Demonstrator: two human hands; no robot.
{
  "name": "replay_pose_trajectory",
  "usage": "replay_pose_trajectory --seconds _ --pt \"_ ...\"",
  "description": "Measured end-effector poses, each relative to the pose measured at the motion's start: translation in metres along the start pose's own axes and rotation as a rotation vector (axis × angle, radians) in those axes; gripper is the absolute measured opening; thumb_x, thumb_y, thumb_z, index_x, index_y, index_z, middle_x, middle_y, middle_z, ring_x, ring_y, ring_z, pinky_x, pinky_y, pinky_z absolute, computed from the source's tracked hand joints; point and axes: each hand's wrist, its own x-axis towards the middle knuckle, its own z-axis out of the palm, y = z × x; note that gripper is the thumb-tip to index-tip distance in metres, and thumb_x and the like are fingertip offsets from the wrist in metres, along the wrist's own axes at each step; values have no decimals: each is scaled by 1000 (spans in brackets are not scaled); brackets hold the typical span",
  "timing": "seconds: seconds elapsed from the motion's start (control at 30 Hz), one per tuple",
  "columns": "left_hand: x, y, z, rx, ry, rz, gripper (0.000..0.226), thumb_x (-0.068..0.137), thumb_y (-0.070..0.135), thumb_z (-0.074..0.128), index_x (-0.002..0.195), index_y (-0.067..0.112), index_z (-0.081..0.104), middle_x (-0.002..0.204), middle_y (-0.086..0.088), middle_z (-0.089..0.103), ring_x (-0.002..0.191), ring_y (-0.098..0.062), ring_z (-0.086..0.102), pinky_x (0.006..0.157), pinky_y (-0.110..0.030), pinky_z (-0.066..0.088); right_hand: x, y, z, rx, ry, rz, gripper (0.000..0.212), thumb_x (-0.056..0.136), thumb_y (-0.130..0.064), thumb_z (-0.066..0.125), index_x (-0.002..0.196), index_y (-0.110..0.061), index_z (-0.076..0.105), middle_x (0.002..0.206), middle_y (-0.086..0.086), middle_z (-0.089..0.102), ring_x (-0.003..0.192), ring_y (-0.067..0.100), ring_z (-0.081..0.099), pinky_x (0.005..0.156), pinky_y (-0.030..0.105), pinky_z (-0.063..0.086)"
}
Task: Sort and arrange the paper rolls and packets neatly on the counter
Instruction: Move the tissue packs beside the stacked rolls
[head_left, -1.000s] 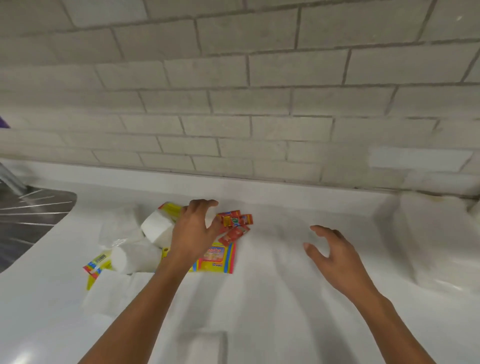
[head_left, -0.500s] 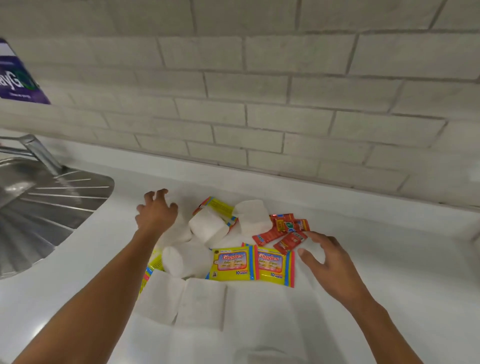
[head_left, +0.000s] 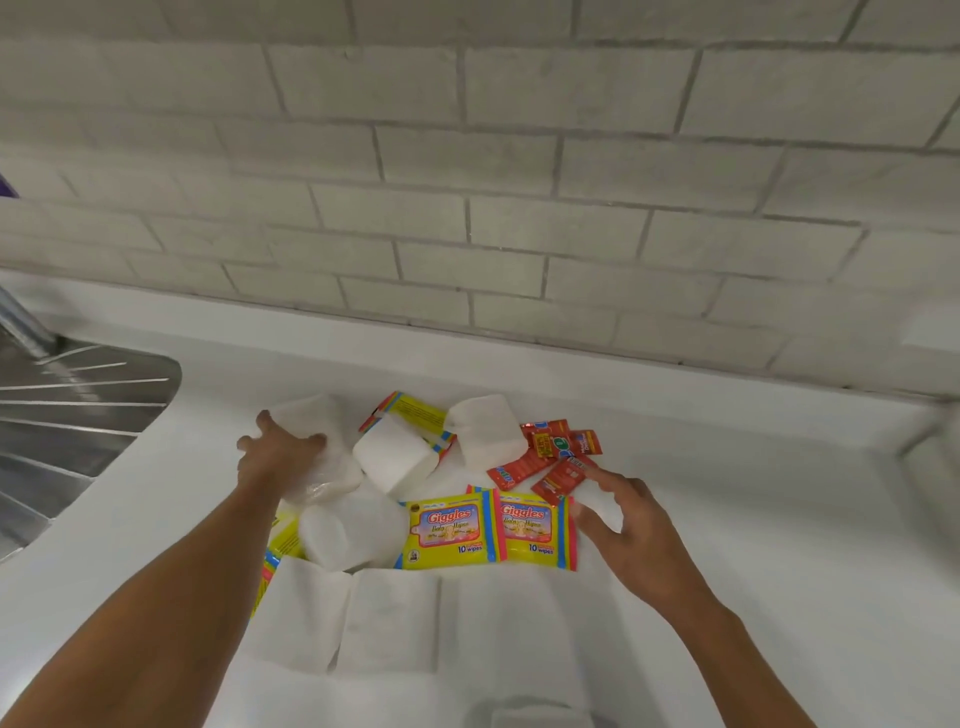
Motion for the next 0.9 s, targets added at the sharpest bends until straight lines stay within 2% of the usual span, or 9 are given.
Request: replay_pose_trajectory --seconds 0.17,0.33,0.43,0.53,0.73,0.9 --pt "-3 12 -12 -44 29 15 101 78 36 77 153 19 12 139 -29 39 128 -47 42 105 -50 39 -3 6 -4 38 7 20 47 96 -37 61 141 -32 47 123 -11 46 112 6 49 88 23 41" --pt "-30 42 -33 3 148 232 89 78 31 76 150 30 25 133 -22 42 114 -51 53 99 -51 44 -2 5 -13 99 -2 28 48 95 -39 62 140 -34 47 128 -8 49 112 6 49 91 24 42" --pt "-64 66 -43 46 230 395 84 81 29 72 150 31 25 132 -19 43 107 -49 56 92 -48 46 -3 2 -18 144 -18 26 47 96 -37 61 141 -32 47 128 -5 50 113 8 50 92 25 43" --pt "-99 88 -48 39 261 520 84 81 30 73 150 34 25 132 -15 43 107 -46 58 92 -47 46 -2 -4 -22 165 -35 4 46 96 -39 60 140 -32 47 127 -7 48 113 8 50 90 24 43" --pt "-185 127 -30 -107 169 663 86 79 32 77 149 38 28 139 -9 45 117 -38 55 96 -42 44 -15 -3 -47 318 -67 -21 45 94 -44 62 137 -34 51 130 -8 51 115 12 55 87 23 45" --pt "-260 152 18 -266 8 774 88 76 34 82 148 37 33 140 -4 49 125 -26 51 98 -33 41 -31 13 -91 492 -49 15 42 91 -52 62 130 -38 54 124 -9 58 107 8 62 87 23 49"
